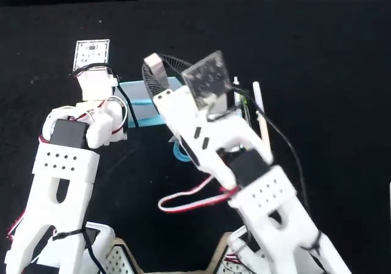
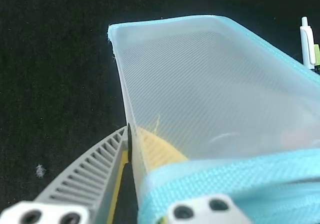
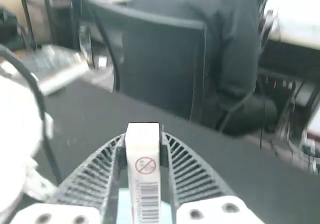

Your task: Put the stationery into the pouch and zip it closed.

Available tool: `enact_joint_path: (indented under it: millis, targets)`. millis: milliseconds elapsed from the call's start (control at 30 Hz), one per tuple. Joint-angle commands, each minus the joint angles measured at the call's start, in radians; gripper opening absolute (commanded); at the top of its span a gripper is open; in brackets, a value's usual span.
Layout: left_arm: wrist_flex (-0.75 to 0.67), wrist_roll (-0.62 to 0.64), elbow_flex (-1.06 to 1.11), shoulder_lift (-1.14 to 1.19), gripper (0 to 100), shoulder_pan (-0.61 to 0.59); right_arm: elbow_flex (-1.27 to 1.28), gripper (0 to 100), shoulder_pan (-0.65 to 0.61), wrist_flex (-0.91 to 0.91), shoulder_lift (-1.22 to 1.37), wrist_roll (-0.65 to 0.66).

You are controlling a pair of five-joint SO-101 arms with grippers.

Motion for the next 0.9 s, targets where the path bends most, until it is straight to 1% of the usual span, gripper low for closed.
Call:
enact_joint_path:
  millis: [0,200,333,467,533,667,767,867]
  targets:
    - [0.003,0.012,0.028,0.003,3,0.004,-0.024,1.1,-0.015,-0.032,-0.131,-0.002]
    - [0.003,0.012,0.028,0.003,3,0.004,0.151,1.1,-0.017,-0.038,-0.355,-0.002]
    - [0.003,0.012,0.028,0.003,3,0.004,0.282,1.1,-0.075,-0.04,-0.475,0.002]
    - [0.003,0.012,0.028,0.003,3,0.004,0.384,1.1,-0.16,-0.06,-0.499,0.02]
    - [0.003,0.012,0.028,0.003,3,0.004,0.437,1.1,-0.163,-0.138,-0.499,0.072]
    - [0.003,0.012,0.028,0.003,3,0.004,0.568,1.1,-0.161,-0.399,-0.499,0.178]
    - [0.003,0.012,0.028,0.003,3,0.004,0.68,1.1,-0.163,-0.572,-0.499,0.222]
    - [0.003,0.012,0.028,0.003,3,0.004,0.762,1.1,-0.163,-0.678,-0.499,0.258]
